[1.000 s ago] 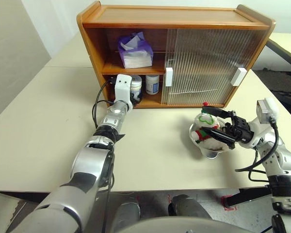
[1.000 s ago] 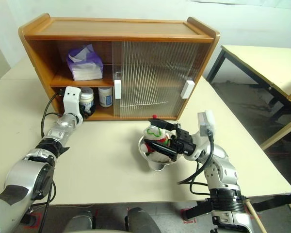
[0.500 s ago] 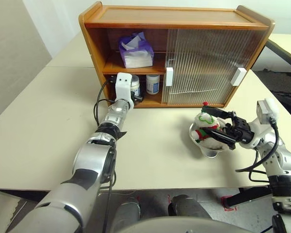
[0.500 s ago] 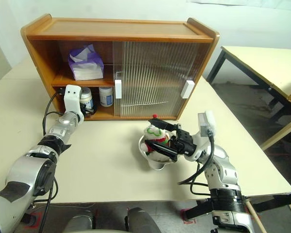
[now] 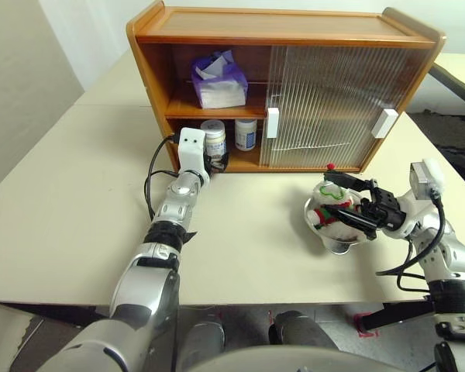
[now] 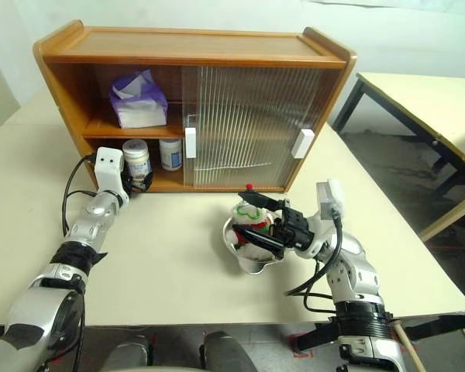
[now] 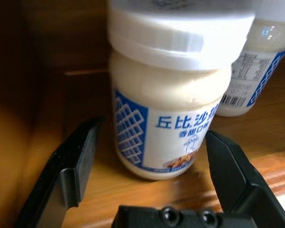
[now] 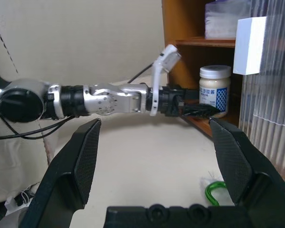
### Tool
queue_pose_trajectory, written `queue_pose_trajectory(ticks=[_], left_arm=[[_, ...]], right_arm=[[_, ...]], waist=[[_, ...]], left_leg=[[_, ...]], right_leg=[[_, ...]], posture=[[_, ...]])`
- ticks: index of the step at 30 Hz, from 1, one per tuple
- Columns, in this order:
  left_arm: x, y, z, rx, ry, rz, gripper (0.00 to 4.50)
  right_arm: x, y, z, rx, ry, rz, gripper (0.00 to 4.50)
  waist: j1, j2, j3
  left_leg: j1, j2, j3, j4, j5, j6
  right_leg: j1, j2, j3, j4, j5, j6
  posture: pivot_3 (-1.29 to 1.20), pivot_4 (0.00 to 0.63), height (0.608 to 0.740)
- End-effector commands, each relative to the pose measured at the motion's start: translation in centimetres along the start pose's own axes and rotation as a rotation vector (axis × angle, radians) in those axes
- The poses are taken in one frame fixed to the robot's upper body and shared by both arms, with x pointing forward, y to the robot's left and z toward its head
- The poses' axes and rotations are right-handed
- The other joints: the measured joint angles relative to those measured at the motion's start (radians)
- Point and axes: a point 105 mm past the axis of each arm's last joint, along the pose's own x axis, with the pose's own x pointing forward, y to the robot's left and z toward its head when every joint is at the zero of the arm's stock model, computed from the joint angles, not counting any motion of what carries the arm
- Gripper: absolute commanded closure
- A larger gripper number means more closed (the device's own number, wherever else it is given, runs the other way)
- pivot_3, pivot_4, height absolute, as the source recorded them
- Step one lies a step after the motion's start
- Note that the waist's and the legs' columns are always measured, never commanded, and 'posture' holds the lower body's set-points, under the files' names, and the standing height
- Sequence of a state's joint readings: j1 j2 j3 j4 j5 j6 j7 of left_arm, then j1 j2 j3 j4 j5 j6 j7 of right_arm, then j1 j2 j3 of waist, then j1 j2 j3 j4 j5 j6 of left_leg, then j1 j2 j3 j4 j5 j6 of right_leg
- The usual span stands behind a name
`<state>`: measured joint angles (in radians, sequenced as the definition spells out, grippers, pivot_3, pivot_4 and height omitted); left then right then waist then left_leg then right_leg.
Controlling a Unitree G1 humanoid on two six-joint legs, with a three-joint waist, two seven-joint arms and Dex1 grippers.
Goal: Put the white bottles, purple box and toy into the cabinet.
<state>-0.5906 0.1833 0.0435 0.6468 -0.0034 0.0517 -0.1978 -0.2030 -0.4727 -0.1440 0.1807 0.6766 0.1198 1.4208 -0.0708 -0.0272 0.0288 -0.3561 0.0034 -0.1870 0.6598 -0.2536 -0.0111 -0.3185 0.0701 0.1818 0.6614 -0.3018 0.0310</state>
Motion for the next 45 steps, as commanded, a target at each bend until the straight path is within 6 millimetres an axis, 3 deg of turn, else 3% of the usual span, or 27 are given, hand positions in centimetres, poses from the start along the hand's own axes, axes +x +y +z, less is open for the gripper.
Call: queue_pose_trajectory(ticks=[1,8,14,17,21,23,27,33,37,45], left_arm=[[-0.8,-0.2,-0.1,0.017,0.014,-0.009,0.02],[-3.0,-0.7,0.6,0.015,-0.011,-0.055,0.02],[-6.6,-2.5,0.4,0.064,-0.029,-0.232,0.02],[-8.3,-5.0,1.9,0.064,-0.138,-0.406,1.0],[-9.4,-6.9,3.3,0.165,-0.226,-0.533,2.42],[-9.2,-7.9,5.2,0.233,-0.307,-0.583,3.16],[-7.6,-9.4,7.0,0.363,-0.375,-0.607,4.48],[-5.5,-11.1,9.5,0.415,-0.455,-0.605,4.48],[-5.4,-12.6,9.7,0.481,-0.484,-0.68,4.48],[-4.7,-11.8,10.1,0.549,-0.492,-0.632,4.48]], right_arm=[[0.7,-0.1,-0.3,0.005,0.007,0.021,0.0],[0.6,-0.5,0.0,0.0,0.012,0.029,0.0],[-0.1,-0.9,0.1,-0.004,0.016,0.018,0.0],[-0.3,-1.1,0.3,-0.008,0.01,0.01,0.0],[-0.4,-1.3,0.4,-0.014,0.006,-0.008,0.0],[-0.8,-1.5,0.8,-0.023,0.007,-0.031,0.0],[-1.4,-2.1,1.8,-0.033,-0.018,-0.065,0.0],[-2.5,-2.1,2.0,-0.051,0.02,-0.08,0.0],[-2.5,-2.4,2.6,-0.073,0.026,-0.088,0.0],[-2.0,-2.1,2.5,-0.079,0.0,-0.084,0.0]], waist=[[0.005,0.0,0.0],[0.022,0.0,0.0],[0.03,0.0,0.0],[0.04,0.0,0.0],[0.055,0.0,0.0],[0.057,0.0,0.001],[0.06,0.0,0.002],[0.044,0.001,0.003],[0.029,0.002,0.004],[0.01,0.003,0.003]], left_leg=[[0.0,0.0,0.0,0.0,0.0,0.0],[0.001,0.0,0.0,0.0,-0.001,0.0],[0.002,0.0,0.0,0.0,-0.004,-0.005],[0.002,0.001,0.0,0.0,-0.005,-0.009],[0.002,0.001,0.0,0.0,-0.006,-0.011],[0.002,0.001,0.0,0.0,-0.008,-0.01],[0.002,0.001,0.0,0.002,-0.01,-0.007],[0.001,0.002,0.0,0.002,-0.011,-0.005],[0.0,0.002,0.0,0.002,-0.012,-0.003],[0.0,0.002,0.0,0.002,-0.014,0.001]], right_leg=[[0.0,0.0,0.0,0.0,0.0,0.0],[0.0,0.0,0.0,0.0,0.003,-0.006],[0.0,0.0,0.0,0.002,0.002,-0.014],[-0.001,0.0,0.0,0.004,0.0,-0.016],[-0.002,0.0,0.0,0.004,0.0,-0.017],[-0.002,0.0,0.0,0.005,-0.001,-0.017],[-0.001,0.0,0.0,0.005,0.0,-0.017],[-0.001,0.0,0.0,0.004,0.0,-0.016],[-0.001,0.0,0.0,0.003,-0.002,-0.013],[0.0,0.0,0.0,0.002,-0.001,-0.004]], posture=[[-0.09,0.023,0.74],[-0.08,0.021,0.74],[-0.07,0.03,0.74],[-0.07,0.034,0.74],[-0.07,0.037,0.74],[-0.08,0.041,0.74],[-0.1,0.042,0.74],[-0.13,0.043,0.74],[-0.15,0.044,0.74],[-0.14,0.022,0.74]])
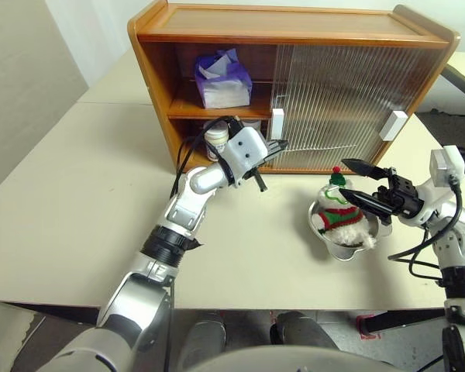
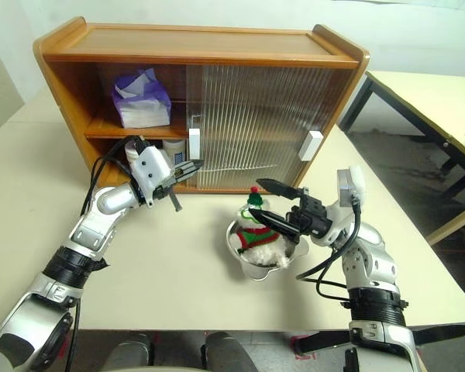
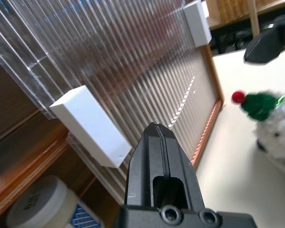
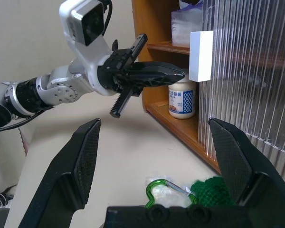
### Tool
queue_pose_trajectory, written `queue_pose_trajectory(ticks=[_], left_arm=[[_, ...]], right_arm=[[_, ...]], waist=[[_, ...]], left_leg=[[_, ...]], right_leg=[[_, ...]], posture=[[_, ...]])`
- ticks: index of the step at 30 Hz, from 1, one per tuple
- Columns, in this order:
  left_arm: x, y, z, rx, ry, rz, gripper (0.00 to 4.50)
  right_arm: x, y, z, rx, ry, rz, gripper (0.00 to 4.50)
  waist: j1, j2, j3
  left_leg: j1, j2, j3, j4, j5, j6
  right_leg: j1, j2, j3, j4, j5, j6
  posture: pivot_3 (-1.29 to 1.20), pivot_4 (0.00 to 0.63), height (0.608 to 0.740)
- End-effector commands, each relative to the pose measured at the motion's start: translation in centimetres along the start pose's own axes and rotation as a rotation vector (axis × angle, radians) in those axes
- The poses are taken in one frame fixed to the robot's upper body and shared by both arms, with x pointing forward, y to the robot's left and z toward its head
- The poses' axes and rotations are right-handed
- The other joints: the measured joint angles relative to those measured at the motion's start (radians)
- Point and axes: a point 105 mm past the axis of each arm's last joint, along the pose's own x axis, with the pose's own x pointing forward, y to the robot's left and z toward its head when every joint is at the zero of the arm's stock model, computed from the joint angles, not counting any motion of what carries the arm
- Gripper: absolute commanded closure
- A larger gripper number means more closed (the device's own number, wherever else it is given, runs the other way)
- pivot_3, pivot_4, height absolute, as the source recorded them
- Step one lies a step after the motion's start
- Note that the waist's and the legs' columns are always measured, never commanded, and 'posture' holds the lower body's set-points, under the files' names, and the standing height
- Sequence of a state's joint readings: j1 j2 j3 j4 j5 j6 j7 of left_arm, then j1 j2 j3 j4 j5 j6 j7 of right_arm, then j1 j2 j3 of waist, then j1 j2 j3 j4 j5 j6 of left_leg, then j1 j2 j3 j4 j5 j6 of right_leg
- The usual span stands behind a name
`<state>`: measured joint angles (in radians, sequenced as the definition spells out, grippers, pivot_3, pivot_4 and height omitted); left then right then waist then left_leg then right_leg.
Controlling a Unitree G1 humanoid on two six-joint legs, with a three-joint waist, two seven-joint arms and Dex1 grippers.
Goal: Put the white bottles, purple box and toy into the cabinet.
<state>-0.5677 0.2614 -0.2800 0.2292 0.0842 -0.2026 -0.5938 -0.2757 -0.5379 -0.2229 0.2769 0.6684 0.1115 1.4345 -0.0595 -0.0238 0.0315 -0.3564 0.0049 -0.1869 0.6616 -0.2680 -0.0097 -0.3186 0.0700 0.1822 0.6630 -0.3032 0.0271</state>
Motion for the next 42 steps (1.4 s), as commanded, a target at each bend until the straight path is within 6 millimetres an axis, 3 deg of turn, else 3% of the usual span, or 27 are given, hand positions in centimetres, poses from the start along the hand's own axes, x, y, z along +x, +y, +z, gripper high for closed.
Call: queue_pose_trajectory(ticks=[1,5,12,21,31,42], left_arm=[[0.3,0.6,0.0,0.048,0.024,0.015,4.48],[0.4,1.9,0.1,0.068,0.024,0.085,4.48],[1.0,2.3,-0.2,0.07,0.061,0.136,4.48],[0.4,3.5,-1.1,0.08,0.119,0.196,4.48],[1.6,1.9,0.8,0.12,0.002,0.088,4.48],[2.6,2.7,-0.8,0.112,0.079,0.087,4.48]], right_arm=[[0.2,0.2,0.2,-0.007,-0.016,0.0,0.0],[0.6,0.3,-0.3,0.003,-0.013,0.013,0.0],[1.4,0.2,-0.4,0.012,-0.015,0.041,0.0],[2.3,0.5,-0.4,0.017,-0.022,0.063,0.0],[2.0,0.4,-0.7,0.019,-0.009,0.059,0.0],[1.8,0.4,-1.0,0.017,-0.009,0.054,0.0]], waist=[[-0.001,0.0,0.0],[-0.001,0.0,0.0],[0.001,0.0,0.0],[0.006,0.0,0.0],[0.006,0.001,-0.001],[0.005,0.001,-0.001]], left_leg=[[0.0,0.0,0.0,0.0,0.0,0.0],[0.0,0.0,0.0,0.0,0.0,0.0],[0.001,0.0,0.0,0.001,0.0,0.0],[0.005,0.0,0.0,0.002,0.001,0.0],[0.008,0.0,0.0,0.002,0.001,0.0],[0.008,0.0,0.0,0.002,0.001,0.001]], right_leg=[[0.0,0.0,0.0,-0.001,0.0,0.0],[0.001,0.0,0.0,-0.002,0.0,0.0],[0.002,0.0,0.0,-0.002,0.0,-0.001],[0.007,0.0,0.0,-0.002,-0.001,-0.006],[0.01,0.0,0.0,-0.002,0.0,-0.007],[0.01,0.0,0.0,-0.002,-0.001,-0.007]], posture=[[-0.13,0.021,0.74],[-0.12,0.017,0.74],[-0.09,0.014,0.74],[-0.09,0.006,0.74],[-0.11,0.0,0.74],[-0.12,0.0,0.74]])
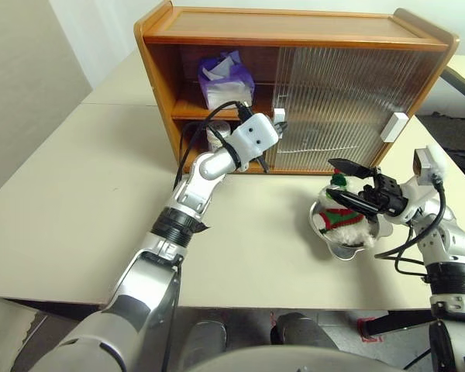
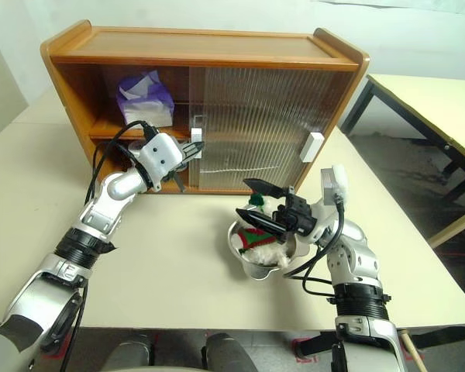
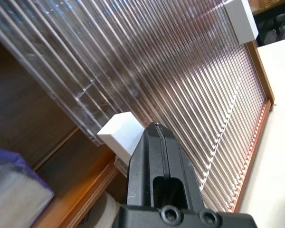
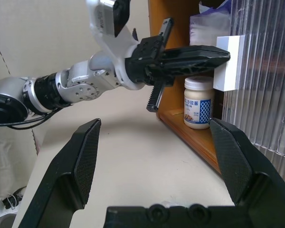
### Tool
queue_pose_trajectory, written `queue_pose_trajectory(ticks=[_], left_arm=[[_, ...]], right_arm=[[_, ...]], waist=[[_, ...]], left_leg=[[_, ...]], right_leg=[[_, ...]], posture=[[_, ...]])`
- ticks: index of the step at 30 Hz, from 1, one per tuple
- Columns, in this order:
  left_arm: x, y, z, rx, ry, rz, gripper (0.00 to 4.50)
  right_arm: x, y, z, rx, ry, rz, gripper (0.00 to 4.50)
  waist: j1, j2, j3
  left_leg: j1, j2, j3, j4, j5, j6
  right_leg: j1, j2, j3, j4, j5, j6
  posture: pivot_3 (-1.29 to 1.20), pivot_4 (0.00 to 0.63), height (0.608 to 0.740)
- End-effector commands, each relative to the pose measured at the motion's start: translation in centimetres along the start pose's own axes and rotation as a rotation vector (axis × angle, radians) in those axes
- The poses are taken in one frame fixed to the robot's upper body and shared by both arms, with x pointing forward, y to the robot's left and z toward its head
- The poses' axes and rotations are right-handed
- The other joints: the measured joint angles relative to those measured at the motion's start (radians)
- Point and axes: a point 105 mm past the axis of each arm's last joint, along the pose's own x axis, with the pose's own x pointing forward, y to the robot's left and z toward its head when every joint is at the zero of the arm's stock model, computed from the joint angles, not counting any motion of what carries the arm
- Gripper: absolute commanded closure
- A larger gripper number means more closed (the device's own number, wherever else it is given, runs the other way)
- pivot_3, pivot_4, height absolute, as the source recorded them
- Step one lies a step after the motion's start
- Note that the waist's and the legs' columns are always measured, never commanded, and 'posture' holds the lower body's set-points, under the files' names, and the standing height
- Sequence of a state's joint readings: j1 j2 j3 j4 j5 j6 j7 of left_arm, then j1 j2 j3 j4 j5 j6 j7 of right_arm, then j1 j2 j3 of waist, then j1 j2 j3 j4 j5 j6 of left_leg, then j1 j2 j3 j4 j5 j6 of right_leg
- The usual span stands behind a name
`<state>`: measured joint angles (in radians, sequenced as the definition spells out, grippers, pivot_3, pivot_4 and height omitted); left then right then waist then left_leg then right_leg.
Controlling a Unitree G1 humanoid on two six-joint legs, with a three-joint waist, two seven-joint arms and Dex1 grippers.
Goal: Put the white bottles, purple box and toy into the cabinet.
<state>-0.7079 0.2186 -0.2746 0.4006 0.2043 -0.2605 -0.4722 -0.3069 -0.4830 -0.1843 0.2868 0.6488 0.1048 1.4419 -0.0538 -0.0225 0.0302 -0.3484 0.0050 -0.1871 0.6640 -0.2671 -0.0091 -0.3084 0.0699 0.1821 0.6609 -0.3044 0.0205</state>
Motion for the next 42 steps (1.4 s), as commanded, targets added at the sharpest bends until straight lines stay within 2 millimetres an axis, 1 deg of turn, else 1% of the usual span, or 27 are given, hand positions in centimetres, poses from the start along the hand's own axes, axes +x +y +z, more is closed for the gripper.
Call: queue_pose_trajectory(ticks=[1,4,6,11,16,19,22,25,28,33,35,38,40,42], left_arm=[[0.4,0.5,-0.9,-0.001,0.062,0.006,4.48],[0.3,1.6,-0.9,0.024,0.078,0.049,4.48],[-0.2,2.2,-1.1,0.035,0.091,0.077,4.48],[-1.6,2.5,-1.8,0.039,0.124,0.106,4.48],[-3.9,3.3,-2.5,0.037,0.177,0.165,4.48],[-5.6,4.7,-3.3,0.037,0.222,0.228,4.48],[-6.3,5.3,-3.5,0.04,0.238,0.242,4.48],[-6.1,4.9,-2.7,0.062,0.193,0.203,4.48],[-5.7,3.9,-1.5,0.092,0.116,0.147,4.48],[-4.9,2.0,1.7,0.168,-0.055,0.032,4.48],[-4.0,1.3,2.4,0.173,-0.091,-0.01,4.48],[-2.7,0.8,2.8,0.192,-0.1,-0.045,4.48],[-1.2,0.3,3.7,0.184,-0.137,-0.067,4.48],[-0.2,0.1,4.3,0.175,-0.153,-0.08,4.48]], right_arm=[[-0.1,0.0,-0.2,-0.003,0.012,0.0,0.0],[0.0,0.0,-0.2,-0.005,0.013,-0.001,0.0],[0.1,0.1,-0.2,-0.006,0.013,0.0,0.0],[0.3,0.2,0.0,-0.008,0.008,0.001,0.0],[0.4,0.2,0.1,-0.008,0.01,0.005,0.0],[0.5,0.1,0.1,-0.004,0.012,0.005,0.0],[0.5,0.1,0.1,-0.001,0.014,0.007,0.0],[0.5,0.1,-0.1,0.002,0.017,0.009,0.0],[0.5,0.1,-0.3,0.002,0.026,0.015,0.0],[0.3,0.2,-0.4,0.004,0.026,0.009,0.0],[0.2,0.2,-0.5,0.006,0.026,0.007,0.0],[0.2,0.2,-0.5,0.005,0.026,0.006,0.0],[0.3,0.2,-0.5,0.005,0.025,0.006,0.0],[0.3,0.2,-0.5,0.005,0.025,0.006,0.0]], waist=[[-0.001,0.0,0.0],[-0.002,0.0,0.0],[-0.005,0.0,0.0],[-0.018,0.0,0.0],[-0.02,0.001,-0.001],[-0.014,0.001,-0.001],[-0.007,0.001,-0.001],[0.006,0.001,-0.001],[0.015,0.001,-0.001],[0.019,0.001,-0.001],[0.02,0.001,-0.001],[0.02,0.001,-0.001],[0.019,0.001,-0.001],[0.019,0.001,-0.001]], left_leg=[[0.0,0.0,0.0,0.0,0.0,0.0],[0.0,0.0,0.0,0.001,0.0,0.0],[0.0,0.0,0.0,0.001,0.001,0.001],[0.002,0.0,0.0,0.001,0.003,0.002],[0.003,0.0,0.0,0.001,0.004,0.001],[0.003,0.0,0.0,0.001,0.004,0.001],[0.002,0.0,0.0,0.0,0.004,0.001],[0.002,0.0,0.0,-0.001,0.004,0.001],[0.001,0.0,0.0,-0.002,0.004,0.001],[0.001,0.0,0.0,-0.002,0.003,0.001],[0.001,0.0,0.0,-0.002,0.003,0.001],[0.001,0.0,0.0,-0.001,0.003,0.001],[0.001,0.0,0.0,0.0,0.003,0.001],[0.001,0.0,0.0,0.001,0.003,0.001]], right_leg=[[0.0,0.0,0.0,0.0,0.0,0.0],[0.0,0.0,0.0,0.0,0.001,0.001],[0.0,0.0,0.0,0.0,0.001,0.002],[0.0,0.0,-0.001,0.0,0.001,0.007],[0.0,0.0,-0.001,0.002,0.002,0.007],[0.0,0.0,-0.002,0.002,0.002,0.006],[-0.001,0.0,-0.001,0.002,0.006,-0.002],[-0.001,0.0,-0.001,0.002,0.005,-0.004],[-0.001,0.0,-0.001,0.002,0.004,-0.004],[-0.002,0.0,-0.001,0.002,0.003,-0.004],[-0.002,0.0,-0.001,0.002,0.003,-0.004],[-0.001,0.0,-0.001,0.002,0.003,-0.003],[-0.001,0.0,-0.001,0.002,0.004,-0.003],[0.0,0.0,-0.001,0.002,0.004,-0.003]], posture=[[-0.12,0.0,0.74],[-0.12,0.0,0.74],[-0.12,0.0,0.74],[-0.11,0.0,0.74],[-0.1,0.0,0.74],[-0.08,0.0,0.74],[-0.08,0.0,0.74],[-0.08,0.0,0.74],[-0.09,0.0,0.74],[-0.09,0.0,0.74],[-0.09,0.0,0.74],[-0.09,0.0,0.74],[-0.09,0.0,0.74],[-0.1,0.0,0.74]])
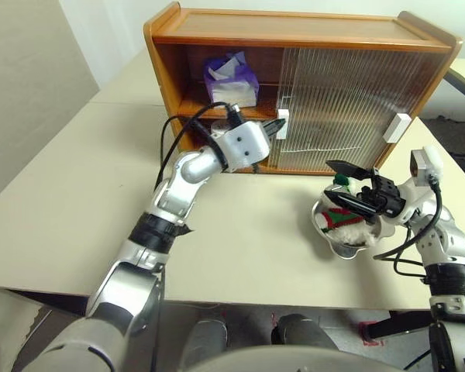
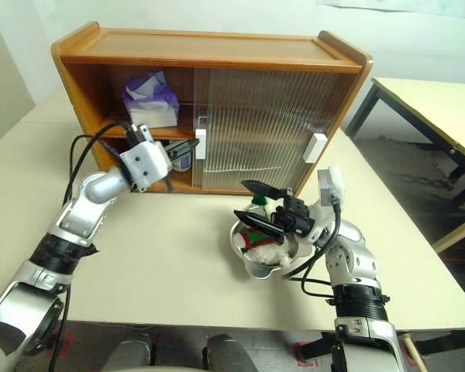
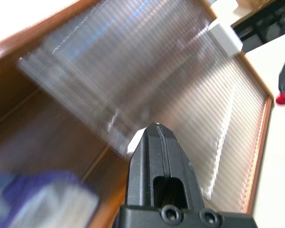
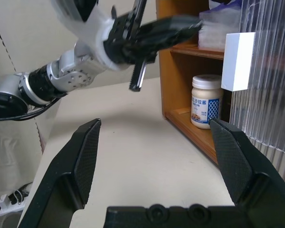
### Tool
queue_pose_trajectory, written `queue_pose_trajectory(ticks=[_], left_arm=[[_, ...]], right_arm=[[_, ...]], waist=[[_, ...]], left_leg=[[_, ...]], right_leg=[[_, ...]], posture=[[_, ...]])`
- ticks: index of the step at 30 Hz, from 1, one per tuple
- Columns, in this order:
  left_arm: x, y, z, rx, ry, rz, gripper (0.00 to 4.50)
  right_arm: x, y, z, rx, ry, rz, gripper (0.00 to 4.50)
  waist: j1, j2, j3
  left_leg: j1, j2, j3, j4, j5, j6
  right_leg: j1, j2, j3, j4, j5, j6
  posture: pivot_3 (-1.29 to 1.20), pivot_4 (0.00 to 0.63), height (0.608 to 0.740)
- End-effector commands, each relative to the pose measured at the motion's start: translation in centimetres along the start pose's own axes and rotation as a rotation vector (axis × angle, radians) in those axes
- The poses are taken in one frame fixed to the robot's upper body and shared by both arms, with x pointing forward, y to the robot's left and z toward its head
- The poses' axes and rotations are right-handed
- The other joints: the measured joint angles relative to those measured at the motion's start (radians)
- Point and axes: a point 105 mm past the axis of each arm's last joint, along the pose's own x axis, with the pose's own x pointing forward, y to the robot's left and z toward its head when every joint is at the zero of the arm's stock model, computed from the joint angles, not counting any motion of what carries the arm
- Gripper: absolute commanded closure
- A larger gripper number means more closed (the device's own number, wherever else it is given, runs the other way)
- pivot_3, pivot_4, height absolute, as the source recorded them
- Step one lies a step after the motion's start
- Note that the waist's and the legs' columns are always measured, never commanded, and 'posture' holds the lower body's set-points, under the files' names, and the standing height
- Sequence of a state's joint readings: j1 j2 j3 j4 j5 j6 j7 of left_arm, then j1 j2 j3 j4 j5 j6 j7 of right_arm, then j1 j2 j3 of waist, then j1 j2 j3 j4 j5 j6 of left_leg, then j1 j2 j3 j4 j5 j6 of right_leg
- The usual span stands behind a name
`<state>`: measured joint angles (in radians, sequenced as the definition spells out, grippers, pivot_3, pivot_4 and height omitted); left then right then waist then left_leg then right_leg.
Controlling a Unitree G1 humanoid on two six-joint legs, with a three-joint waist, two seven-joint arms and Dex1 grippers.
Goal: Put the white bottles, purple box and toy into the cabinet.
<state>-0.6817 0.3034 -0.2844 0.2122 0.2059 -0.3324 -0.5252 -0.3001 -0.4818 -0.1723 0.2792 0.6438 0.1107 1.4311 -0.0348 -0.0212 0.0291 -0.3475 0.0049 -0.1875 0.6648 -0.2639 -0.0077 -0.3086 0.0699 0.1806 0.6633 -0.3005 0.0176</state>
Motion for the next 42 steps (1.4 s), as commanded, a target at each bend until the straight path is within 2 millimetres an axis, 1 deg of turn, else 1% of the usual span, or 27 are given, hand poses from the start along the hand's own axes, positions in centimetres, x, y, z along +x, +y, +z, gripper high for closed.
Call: queue_pose_trajectory(ticks=[1,3,5,6,9,13,15,22,28,31,32,37,42], left_arm=[[1.9,-0.8,0.4,0.0,-0.014,-0.057,4.48],[2.7,-1.0,0.5,0.0,-0.008,-0.079,4.48],[4.0,-1.9,-0.4,-0.031,0.069,-0.134,4.48],[4.4,-2.1,-0.5,-0.037,0.083,-0.144,4.48],[4.7,-2.1,-0.5,-0.04,0.086,-0.144,4.48],[3.9,-2.1,-2.3,-0.076,0.2,-0.121,4.48],[3.5,-1.5,-2.8,-0.073,0.229,-0.096,4.48],[2.0,-0.2,-3.9,-0.078,0.301,-0.039,4.48],[0.6,1.3,-4.0,-0.126,0.35,0.035,4.48],[0.0,2.0,-4.3,-0.145,0.383,0.068,4.48],[-0.2,2.2,-4.5,-0.151,0.393,0.076,4.48],[-1.3,2.7,-5.4,-0.166,0.445,0.098,4.48],[-3.3,3.2,-6.6,-0.178,0.506,0.133,4.48]], right_arm=[[0.2,0.1,-0.2,-0.008,0.013,0.007,0.0],[0.2,0.1,-0.2,-0.009,0.012,0.006,0.0],[0.2,0.3,-0.1,-0.012,0.011,0.005,0.0],[0.2,0.3,-0.1,-0.014,0.01,0.003,0.0],[0.2,0.4,0.0,-0.015,0.009,0.001,0.0],[0.1,0.5,-0.1,-0.014,0.01,-0.006,0.0],[0.1,0.5,-0.1,-0.013,0.01,-0.007,0.0],[0.2,0.3,-0.1,-0.012,0.009,-0.002,0.0],[0.2,0.3,-0.1,-0.013,0.011,0.003,0.0],[0.2,0.3,-0.2,-0.011,0.013,0.005,0.0],[0.1,0.3,-0.2,-0.01,0.013,0.005,0.0],[0.0,0.2,-0.3,-0.009,0.013,0.006,0.0],[0.0,0.3,-0.4,-0.008,0.012,0.006,0.0]], waist=[[-0.002,0.0,0.0],[-0.005,0.0,0.0],[-0.009,0.0,0.0],[-0.011,0.0,0.0],[-0.019,0.0,0.0],[-0.028,0.0,0.0],[-0.029,0.0,0.0],[-0.029,0.0,0.0],[-0.033,0.0,0.0],[-0.033,0.0,0.0],[-0.033,0.0,0.0],[-0.033,0.0,0.0],[-0.034,0.001,0.0]], left_leg=[[0.0,0.0,0.0,0.0,0.0,0.0],[0.0,0.0,0.0,0.0,0.0,0.0],[0.0,0.0,0.0,0.0,0.0,0.001],[0.0,0.0,0.0,0.0,0.0,0.001],[-0.001,0.0,0.0,0.0,-0.001,0.001],[-0.001,0.0,0.0,-0.001,-0.001,0.002],[-0.002,0.0,0.001,-0.001,-0.001,0.002],[-0.001,0.0,0.001,0.0,-0.001,0.002],[-0.001,0.0,0.001,0.0,-0.001,0.002],[0.0,0.0,0.001,0.0,-0.001,0.001],[0.0,0.0,0.001,0.001,-0.001,0.001],[0.002,0.0,0.001,0.001,-0.001,0.001],[0.003,0.0,0.001,0.001,0.0,0.001]], right_leg=[[0.0,0.0,0.0,0.0,0.0,0.0],[0.0,0.0,0.0,0.0,0.0,0.0],[0.0,0.0,0.0,0.0,-0.001,0.001],[0.0,0.0,0.0,0.0,-0.001,0.002],[0.0,0.0,0.0,-0.001,-0.003,0.005],[0.0,0.0,0.0,-0.001,-0.003,0.006],[0.0,0.0,0.0,-0.001,-0.006,0.01],[0.0,0.0,0.0,-0.002,-0.006,0.011],[0.0,0.0,0.0,-0.001,-0.005,0.009],[0.0,0.0,0.0,-0.001,-0.004,0.008],[0.001,0.0,0.0,-0.001,-0.003,0.005],[0.002,0.0,0.0,0.0,-0.002,0.005],[0.002,0.0,0.0,0.002,-0.003,0.005]], posture=[[-0.1,0.0,0.74],[-0.11,0.0,0.74],[-0.12,0.0,0.74],[-0.12,0.0,0.74],[-0.12,0.0,0.74],[-0.13,0.0,0.74],[-0.13,0.0,0.74],[-0.12,0.0,0.74],[-0.11,0.0,0.74],[-0.1,0.0,0.74],[-0.1,0.0,0.74],[-0.1,0.0,0.74],[-0.1,0.0,0.74]])
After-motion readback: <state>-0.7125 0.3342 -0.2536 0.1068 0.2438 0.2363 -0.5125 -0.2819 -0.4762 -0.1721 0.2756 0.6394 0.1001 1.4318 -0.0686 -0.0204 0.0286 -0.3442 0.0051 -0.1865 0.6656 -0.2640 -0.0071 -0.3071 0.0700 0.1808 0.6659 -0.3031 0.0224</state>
